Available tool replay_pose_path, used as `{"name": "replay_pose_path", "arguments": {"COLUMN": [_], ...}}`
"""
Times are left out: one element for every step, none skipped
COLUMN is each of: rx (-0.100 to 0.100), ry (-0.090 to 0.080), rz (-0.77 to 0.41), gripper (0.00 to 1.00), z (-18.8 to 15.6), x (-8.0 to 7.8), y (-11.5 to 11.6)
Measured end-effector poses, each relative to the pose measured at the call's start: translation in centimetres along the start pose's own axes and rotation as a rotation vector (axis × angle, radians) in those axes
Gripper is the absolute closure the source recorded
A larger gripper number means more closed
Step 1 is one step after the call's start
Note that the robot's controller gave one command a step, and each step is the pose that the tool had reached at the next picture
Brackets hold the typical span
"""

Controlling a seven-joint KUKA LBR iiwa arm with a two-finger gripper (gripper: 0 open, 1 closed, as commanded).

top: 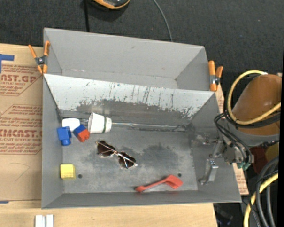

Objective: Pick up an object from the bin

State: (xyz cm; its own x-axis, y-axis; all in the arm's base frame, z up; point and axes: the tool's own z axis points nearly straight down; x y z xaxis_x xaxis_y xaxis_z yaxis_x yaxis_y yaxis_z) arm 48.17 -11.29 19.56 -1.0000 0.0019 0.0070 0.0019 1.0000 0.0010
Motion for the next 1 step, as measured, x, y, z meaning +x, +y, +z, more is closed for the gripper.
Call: {"name": "replay_pose_path", "arguments": {"rx": [0.001], "ry": [-0.008], "rz": [-0.002], "gripper": [0.0], "z": [-0.44], "x": [-0.18], "y": [0.06]}}
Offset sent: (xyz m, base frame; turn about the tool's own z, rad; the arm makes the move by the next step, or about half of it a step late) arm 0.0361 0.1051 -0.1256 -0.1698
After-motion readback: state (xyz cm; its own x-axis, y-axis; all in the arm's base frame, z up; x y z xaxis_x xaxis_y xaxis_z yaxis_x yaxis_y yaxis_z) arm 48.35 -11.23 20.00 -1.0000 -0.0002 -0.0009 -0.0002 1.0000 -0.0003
